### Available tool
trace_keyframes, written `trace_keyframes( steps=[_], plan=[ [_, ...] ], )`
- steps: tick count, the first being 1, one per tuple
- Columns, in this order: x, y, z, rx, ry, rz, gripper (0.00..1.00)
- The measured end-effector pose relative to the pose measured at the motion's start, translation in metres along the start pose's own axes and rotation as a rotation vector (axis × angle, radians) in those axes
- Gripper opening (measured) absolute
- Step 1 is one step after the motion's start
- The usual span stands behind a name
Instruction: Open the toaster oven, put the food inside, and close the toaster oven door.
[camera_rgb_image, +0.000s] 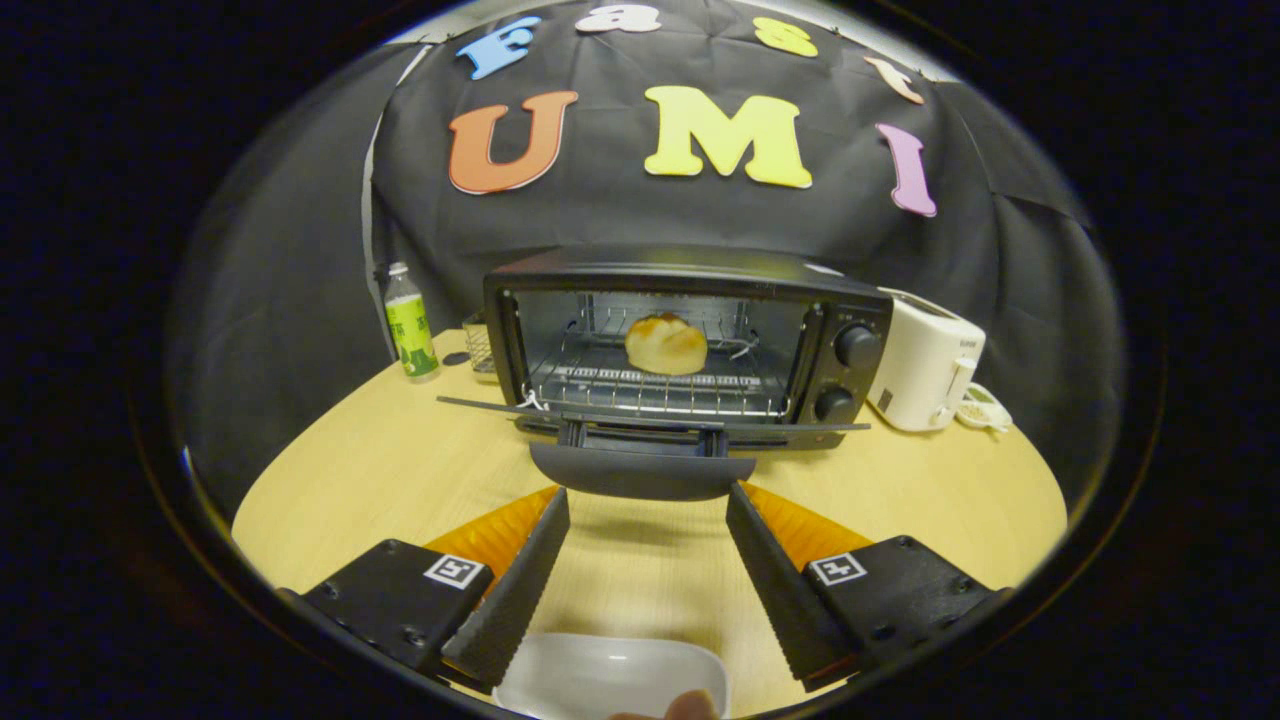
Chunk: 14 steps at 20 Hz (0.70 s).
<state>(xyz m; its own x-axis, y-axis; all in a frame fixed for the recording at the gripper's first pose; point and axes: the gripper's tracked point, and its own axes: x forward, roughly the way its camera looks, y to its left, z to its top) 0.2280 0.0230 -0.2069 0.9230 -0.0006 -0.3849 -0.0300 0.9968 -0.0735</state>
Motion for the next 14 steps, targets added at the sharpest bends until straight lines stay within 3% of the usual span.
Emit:
trace_keyframes(
  steps=[14],
  plan=[
    [-0.011,0.004,0.040,0.046,-0.113,0.013,1.00]
  ],
)
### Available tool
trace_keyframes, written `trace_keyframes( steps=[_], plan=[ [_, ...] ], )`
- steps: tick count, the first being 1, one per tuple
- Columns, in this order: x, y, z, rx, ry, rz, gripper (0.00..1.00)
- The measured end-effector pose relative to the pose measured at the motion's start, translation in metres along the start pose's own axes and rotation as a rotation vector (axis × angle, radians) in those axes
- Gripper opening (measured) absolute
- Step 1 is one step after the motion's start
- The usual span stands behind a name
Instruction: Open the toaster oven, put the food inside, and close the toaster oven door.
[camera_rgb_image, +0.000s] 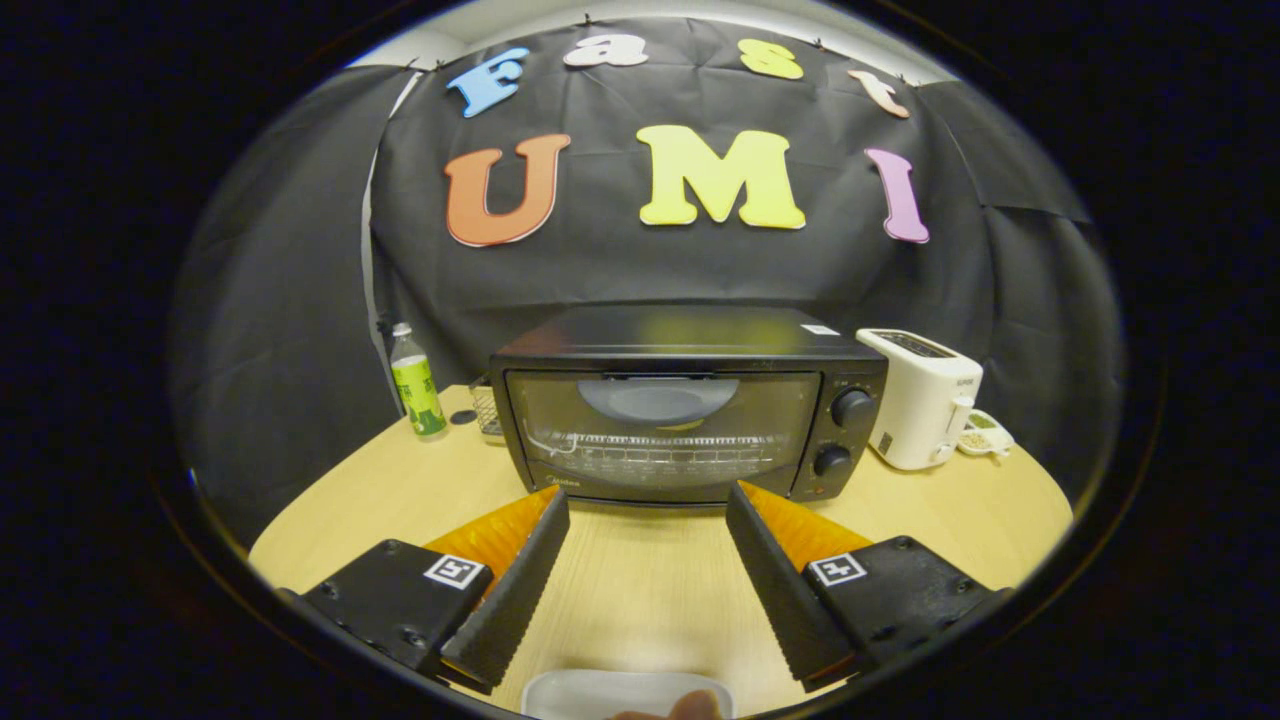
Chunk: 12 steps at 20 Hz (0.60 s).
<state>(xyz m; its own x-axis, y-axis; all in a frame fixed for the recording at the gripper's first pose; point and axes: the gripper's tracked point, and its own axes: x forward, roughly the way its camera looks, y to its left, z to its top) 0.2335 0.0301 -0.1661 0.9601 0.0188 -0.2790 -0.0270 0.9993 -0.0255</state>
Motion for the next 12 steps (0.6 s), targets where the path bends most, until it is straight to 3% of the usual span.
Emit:
trace_keyframes(
  steps=[8,12],
  plan=[
    [-0.053,0.006,0.039,0.012,-0.128,-0.002,1.00],
    [-0.091,-0.012,0.047,0.025,-0.225,-0.087,1.00]
  ],
)
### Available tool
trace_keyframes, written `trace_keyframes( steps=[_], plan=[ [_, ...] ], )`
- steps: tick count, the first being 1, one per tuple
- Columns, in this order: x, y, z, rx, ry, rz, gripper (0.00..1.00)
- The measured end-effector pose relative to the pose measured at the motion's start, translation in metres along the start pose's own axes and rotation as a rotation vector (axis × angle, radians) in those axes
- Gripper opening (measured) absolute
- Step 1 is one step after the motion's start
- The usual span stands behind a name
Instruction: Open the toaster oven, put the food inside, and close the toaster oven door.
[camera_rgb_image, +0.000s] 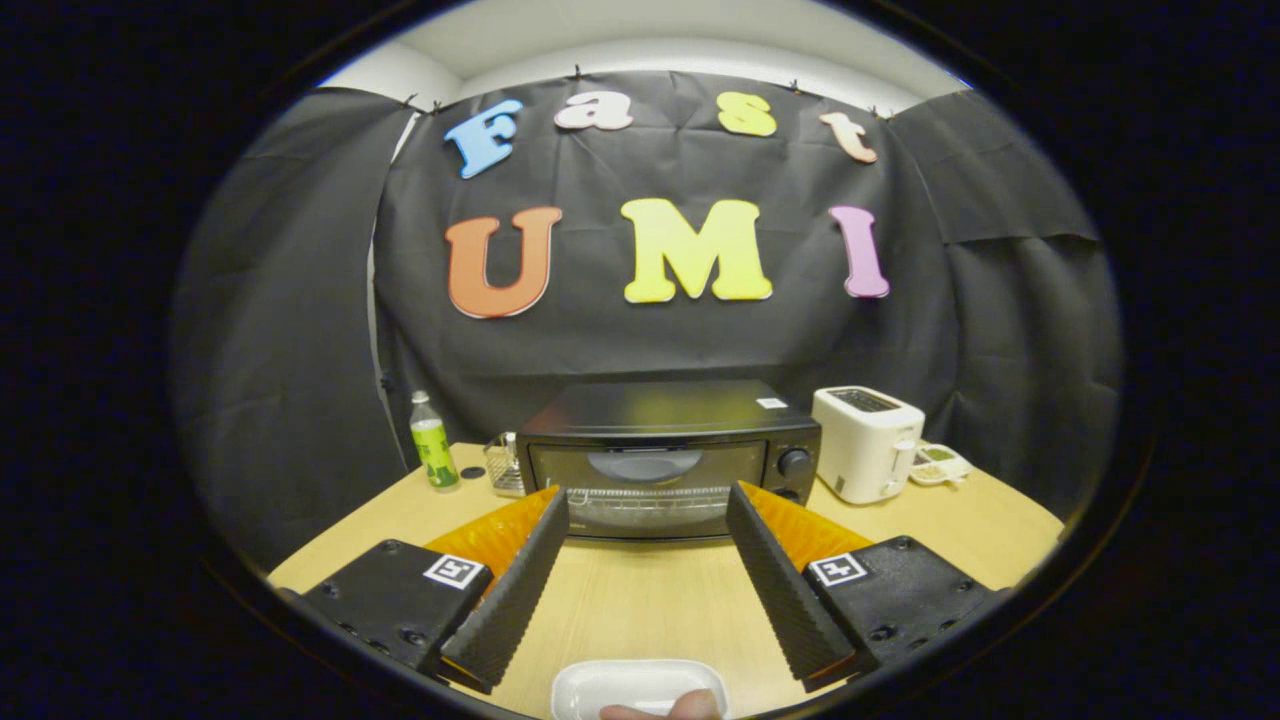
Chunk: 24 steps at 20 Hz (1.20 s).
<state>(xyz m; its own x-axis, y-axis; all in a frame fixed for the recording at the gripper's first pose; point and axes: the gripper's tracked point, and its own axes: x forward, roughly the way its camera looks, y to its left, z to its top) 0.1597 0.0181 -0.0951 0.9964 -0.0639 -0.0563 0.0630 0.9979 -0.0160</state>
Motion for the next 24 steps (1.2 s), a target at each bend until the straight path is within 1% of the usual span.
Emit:
trace_keyframes(
  steps=[1,4,6,9,14,17,21,24],
  plan=[
    [-0.007,-0.001,-0.001,0.007,-0.015,-0.007,1.00],
    [-0.029,0.001,-0.014,0.025,0.006,-0.003,1.00],
    [-0.042,0.001,-0.015,0.027,0.003,0.000,1.00],
    [-0.066,0.007,-0.007,-0.002,-0.028,0.012,1.00],
    [-0.098,0.008,0.026,-0.059,-0.096,0.013,1.00],
    [-0.108,0.010,0.036,-0.067,-0.114,0.018,1.00],
    [-0.106,0.014,0.024,-0.089,-0.072,0.030,1.00],
    [-0.104,0.015,0.022,-0.062,-0.056,0.041,1.00]
  ],
)
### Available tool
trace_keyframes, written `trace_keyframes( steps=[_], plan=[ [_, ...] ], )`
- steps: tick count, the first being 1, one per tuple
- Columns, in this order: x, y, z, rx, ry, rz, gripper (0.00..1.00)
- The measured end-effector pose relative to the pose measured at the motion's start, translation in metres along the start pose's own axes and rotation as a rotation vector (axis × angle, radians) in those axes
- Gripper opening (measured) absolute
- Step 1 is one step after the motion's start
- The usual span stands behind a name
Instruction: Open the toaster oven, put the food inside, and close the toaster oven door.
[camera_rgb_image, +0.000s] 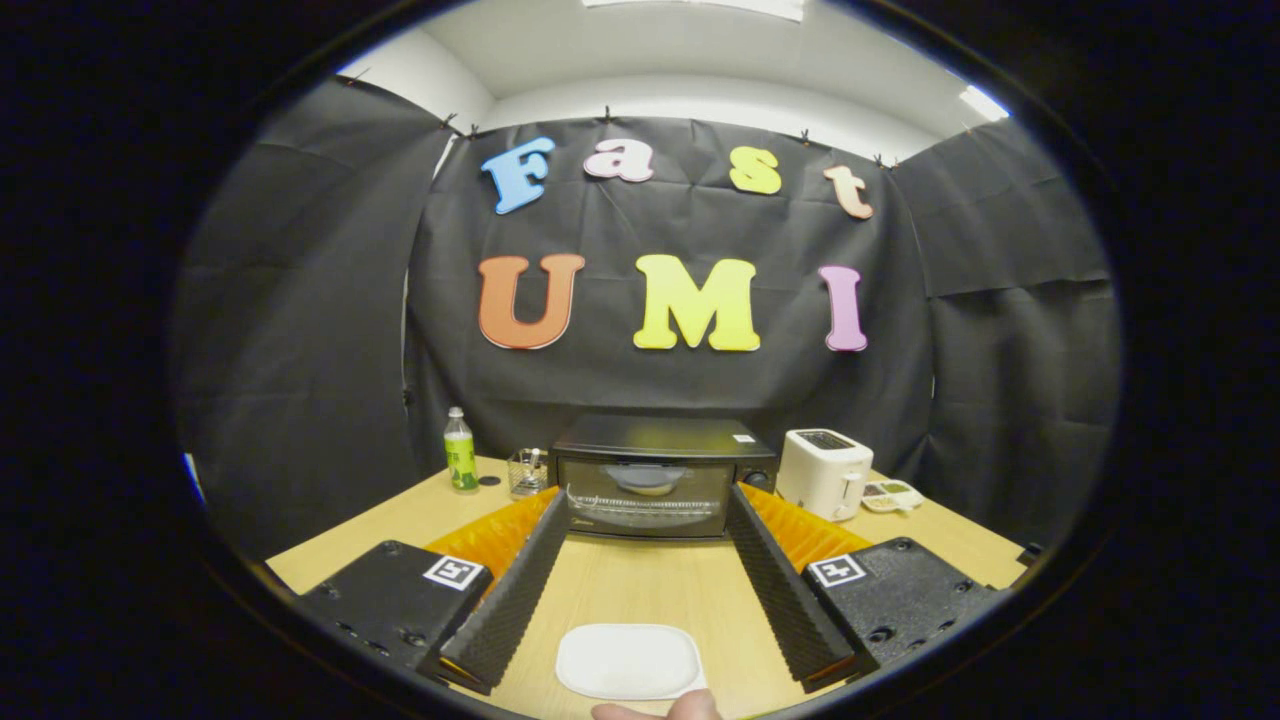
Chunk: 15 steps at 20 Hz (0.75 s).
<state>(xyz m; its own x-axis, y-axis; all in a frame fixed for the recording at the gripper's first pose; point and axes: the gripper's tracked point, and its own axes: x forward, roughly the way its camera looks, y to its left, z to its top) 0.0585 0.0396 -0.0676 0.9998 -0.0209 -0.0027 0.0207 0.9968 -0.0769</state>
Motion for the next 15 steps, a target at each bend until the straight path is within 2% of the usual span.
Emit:
trace_keyframes(
  steps=[4,15],
  plan=[
    [0.001,-0.004,-0.001,0.050,0.023,0.006,1.00],
    [-0.008,-0.014,0.003,0.060,0.021,0.011,1.00]
  ],
)
